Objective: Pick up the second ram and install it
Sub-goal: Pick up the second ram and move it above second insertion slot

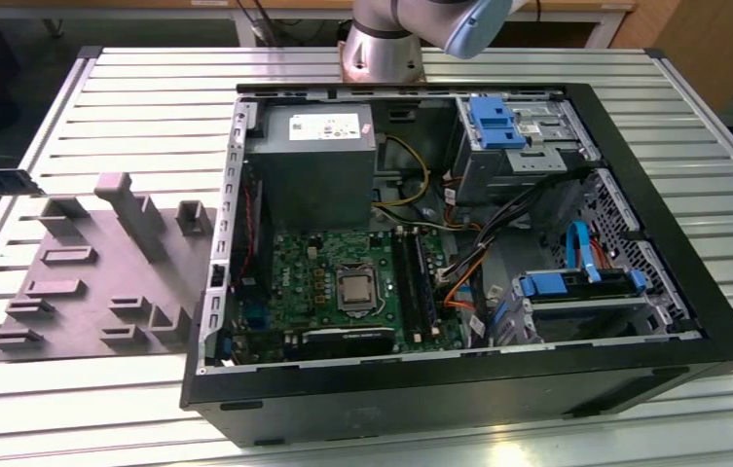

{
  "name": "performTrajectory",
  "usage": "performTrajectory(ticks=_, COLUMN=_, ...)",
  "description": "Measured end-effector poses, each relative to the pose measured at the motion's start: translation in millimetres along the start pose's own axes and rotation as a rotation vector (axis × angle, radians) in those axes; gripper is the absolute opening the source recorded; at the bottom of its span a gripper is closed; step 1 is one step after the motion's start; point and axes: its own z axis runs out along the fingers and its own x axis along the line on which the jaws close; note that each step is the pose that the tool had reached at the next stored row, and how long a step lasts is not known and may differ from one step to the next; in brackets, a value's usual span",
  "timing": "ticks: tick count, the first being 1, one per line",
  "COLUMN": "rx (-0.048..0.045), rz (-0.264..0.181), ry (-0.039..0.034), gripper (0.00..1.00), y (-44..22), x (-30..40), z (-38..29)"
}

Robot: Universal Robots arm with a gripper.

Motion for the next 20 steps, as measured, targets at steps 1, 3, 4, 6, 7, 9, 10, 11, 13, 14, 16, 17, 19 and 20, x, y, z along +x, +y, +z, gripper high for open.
performTrajectory(ticks=1, rx=0.0000, rz=0.000, ry=0.0000, gripper=0.11, y=0.0, x=0.0, z=-0.7)
performTrajectory(ticks=3, rx=0.0000, rz=0.000, ry=-0.0001, gripper=0.11, y=0.1, x=-0.1, z=-2.0)
performTrajectory(ticks=4, rx=0.0000, rz=0.000, ry=0.0000, gripper=0.11, y=0.1, x=-0.1, z=-2.6)
performTrajectory(ticks=6, rx=0.0001, rz=0.000, ry=0.0000, gripper=0.11, y=0.1, x=-0.2, z=-3.5)
performTrajectory(ticks=7, rx=0.0000, rz=0.000, ry=0.0000, gripper=0.11, y=0.1, x=-0.2, z=-4.0)
performTrajectory(ticks=9, rx=0.0001, rz=0.000, ry=-0.0001, gripper=0.11, y=0.1, x=-0.2, z=-5.0)
performTrajectory(ticks=10, rx=0.0002, rz=0.000, ry=-0.0001, gripper=0.11, y=0.1, x=-0.2, z=-5.4)
performTrajectory(ticks=11, rx=0.0002, rz=0.000, ry=0.0000, gripper=0.11, y=0.1, x=-0.3, z=-5.7)
performTrajectory(ticks=13, rx=0.0002, rz=0.000, ry=0.0000, gripper=0.11, y=0.1, x=-0.3, z=-6.5)
performTrajectory(ticks=14, rx=0.0001, rz=0.000, ry=0.0000, gripper=0.11, y=0.1, x=-0.3, z=-6.9)
performTrajectory(ticks=16, rx=0.0002, rz=0.000, ry=0.0000, gripper=0.11, y=0.2, x=-0.3, z=-7.8)
performTrajectory(ticks=17, rx=0.0002, rz=0.000, ry=0.0000, gripper=0.11, y=0.2, x=-0.4, z=-8.2)
performTrajectory(ticks=19, rx=0.0002, rz=0.000, ry=-0.0001, gripper=0.11, y=0.2, x=-0.4, z=-8.7)
performTrajectory(ticks=20, rx=0.0003, rz=0.000, ry=-0.0001, gripper=0.11, y=0.2, x=-0.4, z=-8.6)
